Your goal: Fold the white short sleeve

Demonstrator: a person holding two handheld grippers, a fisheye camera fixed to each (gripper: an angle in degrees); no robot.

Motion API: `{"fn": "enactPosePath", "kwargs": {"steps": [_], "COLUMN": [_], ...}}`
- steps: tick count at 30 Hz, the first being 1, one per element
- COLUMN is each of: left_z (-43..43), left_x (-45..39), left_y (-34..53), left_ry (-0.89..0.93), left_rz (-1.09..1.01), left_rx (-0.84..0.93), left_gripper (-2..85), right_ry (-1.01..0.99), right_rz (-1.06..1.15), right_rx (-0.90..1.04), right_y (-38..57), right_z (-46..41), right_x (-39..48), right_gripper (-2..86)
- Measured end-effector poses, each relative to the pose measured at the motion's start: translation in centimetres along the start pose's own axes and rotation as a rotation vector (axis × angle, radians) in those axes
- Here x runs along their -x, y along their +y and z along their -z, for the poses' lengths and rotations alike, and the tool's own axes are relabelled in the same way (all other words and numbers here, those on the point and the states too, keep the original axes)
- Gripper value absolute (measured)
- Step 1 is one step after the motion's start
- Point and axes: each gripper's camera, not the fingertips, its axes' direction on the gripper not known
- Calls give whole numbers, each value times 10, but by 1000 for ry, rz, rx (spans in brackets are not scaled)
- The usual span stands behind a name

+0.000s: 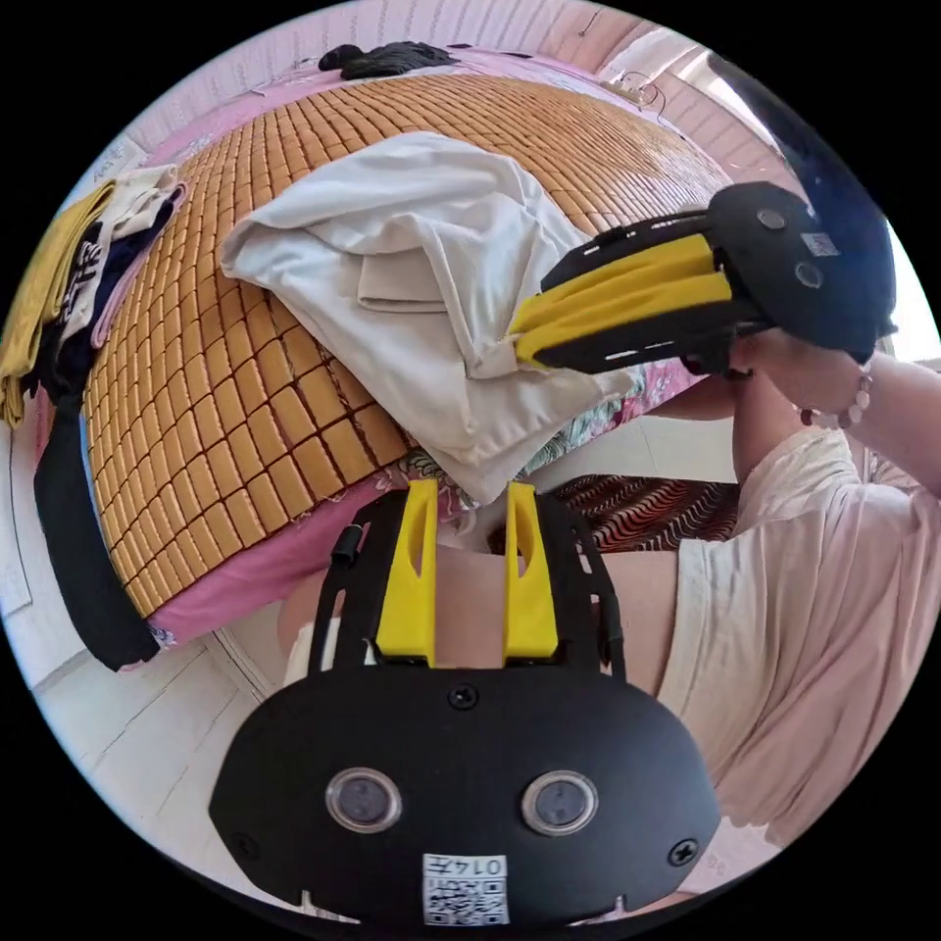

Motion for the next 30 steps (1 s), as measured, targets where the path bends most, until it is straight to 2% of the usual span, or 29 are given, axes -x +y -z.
{"fn": "enactPosePath", "kwargs": {"steps": [6,11,14,16,18,21,24,30], "left_z": [2,12,21,32,48,49,50,105], "left_x": [-9,-10,-18,-25,-32,-32,-33,-50], "left_y": [-26,-23,-21,-17,-11,-12,-15,7], "left_ry": [-134,-99,-100,-62,-18,31,-42,-115], "left_rz": [-11,-1,1,-12,16,97,169,67], "left_rx": [81,55,47,23,-53,-72,-39,-76], "left_gripper": [9,-1,11,50,88,109,69,21], "right_ry": [-170,-229,-202,-194,-177,-165,-154,-157], "right_rz": [-180,-572,-773,-850,-887,-901,-907,-889], "right_rx": [-334,-639,-659,-650,-612,-556,-532,-563], "right_y": [76,196,262,295,320,352,380,443], "right_z": [93,164,170,169,164,156,156,180], "right_x": [-65,-153,-183,-190,-191,-187,-182,-173], "right_gripper": [-3,-1,-1,-1,-1,-2,-2,-2]}}
